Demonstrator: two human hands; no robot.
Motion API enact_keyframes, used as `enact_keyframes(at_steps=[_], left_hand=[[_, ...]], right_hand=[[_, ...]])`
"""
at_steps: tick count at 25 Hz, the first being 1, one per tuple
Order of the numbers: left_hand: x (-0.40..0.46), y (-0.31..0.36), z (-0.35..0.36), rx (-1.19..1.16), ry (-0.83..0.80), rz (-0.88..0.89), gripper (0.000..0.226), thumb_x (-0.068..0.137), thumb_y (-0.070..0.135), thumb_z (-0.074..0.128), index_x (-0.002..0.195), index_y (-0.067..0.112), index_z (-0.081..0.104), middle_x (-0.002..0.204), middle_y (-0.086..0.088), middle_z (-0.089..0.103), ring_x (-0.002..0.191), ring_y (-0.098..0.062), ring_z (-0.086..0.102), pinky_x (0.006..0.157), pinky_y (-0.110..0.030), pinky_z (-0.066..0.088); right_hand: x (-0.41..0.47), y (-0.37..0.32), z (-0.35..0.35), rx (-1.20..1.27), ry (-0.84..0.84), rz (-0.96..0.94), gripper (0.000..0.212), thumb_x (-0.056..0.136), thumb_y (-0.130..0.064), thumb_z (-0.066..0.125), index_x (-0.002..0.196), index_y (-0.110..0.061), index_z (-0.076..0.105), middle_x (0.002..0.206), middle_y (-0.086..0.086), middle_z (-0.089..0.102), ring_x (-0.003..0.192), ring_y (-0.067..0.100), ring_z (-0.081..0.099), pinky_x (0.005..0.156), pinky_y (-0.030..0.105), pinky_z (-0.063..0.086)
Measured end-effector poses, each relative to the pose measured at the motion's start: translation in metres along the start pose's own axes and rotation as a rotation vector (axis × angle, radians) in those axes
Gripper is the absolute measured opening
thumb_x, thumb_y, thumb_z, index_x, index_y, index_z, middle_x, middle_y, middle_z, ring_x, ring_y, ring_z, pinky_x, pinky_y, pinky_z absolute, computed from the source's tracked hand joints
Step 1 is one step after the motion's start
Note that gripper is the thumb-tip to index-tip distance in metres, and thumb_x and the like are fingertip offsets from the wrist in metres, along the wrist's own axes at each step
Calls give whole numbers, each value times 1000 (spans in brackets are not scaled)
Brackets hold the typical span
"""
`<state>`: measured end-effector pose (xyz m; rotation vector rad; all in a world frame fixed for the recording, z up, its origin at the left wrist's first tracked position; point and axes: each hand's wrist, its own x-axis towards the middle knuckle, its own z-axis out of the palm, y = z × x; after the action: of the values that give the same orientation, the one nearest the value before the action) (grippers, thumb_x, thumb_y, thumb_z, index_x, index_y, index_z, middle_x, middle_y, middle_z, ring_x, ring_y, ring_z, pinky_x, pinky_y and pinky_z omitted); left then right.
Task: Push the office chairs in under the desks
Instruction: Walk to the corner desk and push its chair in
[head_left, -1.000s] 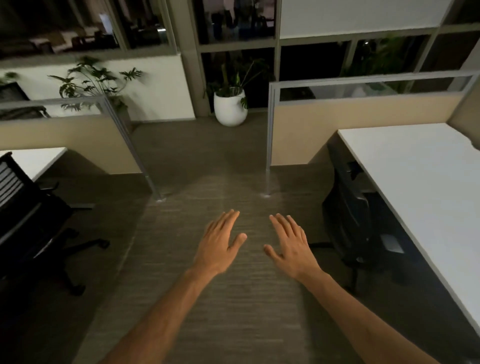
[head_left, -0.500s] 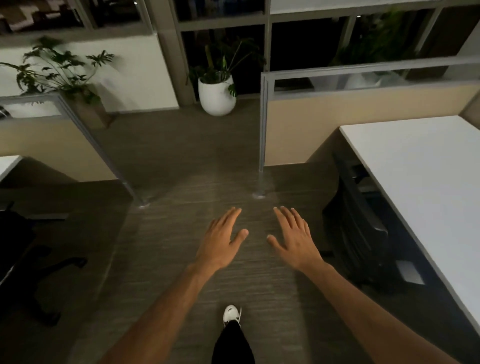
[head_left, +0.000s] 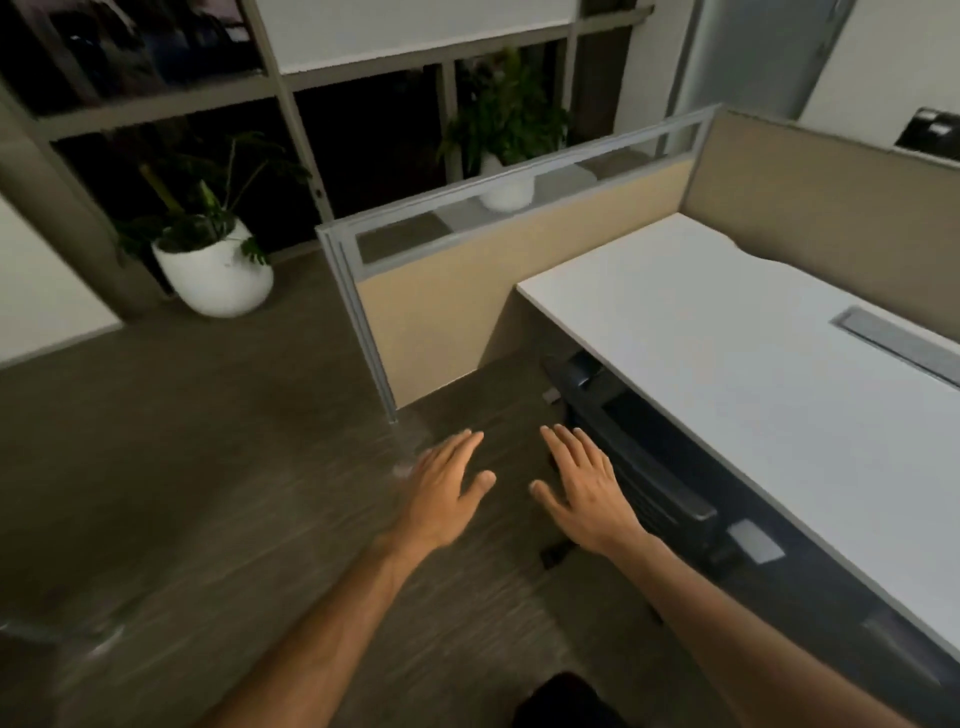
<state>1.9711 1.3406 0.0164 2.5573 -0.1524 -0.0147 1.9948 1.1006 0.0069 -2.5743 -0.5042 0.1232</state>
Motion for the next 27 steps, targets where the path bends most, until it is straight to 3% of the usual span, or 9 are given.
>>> enact_keyframes(at_steps=[11,17,22,27], left_hand=[[198,49,60,92,-266,278,61,105,51,41,160,27,28,166,3,28,153,-12,20,124,-44,19],[249,60,99,131,-435,404,64,104,53,43,160,29,23,166,4,27,153,-13,22,125,-43,18],[292,39,122,342,-658,548,67,105,56,38,162,29,15,169,2,18,155,-16,13,127,-46,11],[344,20,137,406,-732,669,62,105,55,35,161,32,19,170,1,16,156,-18,8,125,-47,5]], right_hand=[[46,115,-54,-24,56,371,74,103,-59,38,161,-34,0,170,-2,5,156,21,-3,125,51,9],[35,141,-43,0,64,543,75,103,-57,39,161,-34,0,170,-1,12,155,23,9,124,51,16],[32,143,-20,78,17,682,73,102,-55,42,162,-33,5,168,-1,17,153,21,16,123,47,21],[44,153,7,65,12,843,62,104,-57,36,160,-39,18,167,-5,22,153,21,18,123,50,19]])
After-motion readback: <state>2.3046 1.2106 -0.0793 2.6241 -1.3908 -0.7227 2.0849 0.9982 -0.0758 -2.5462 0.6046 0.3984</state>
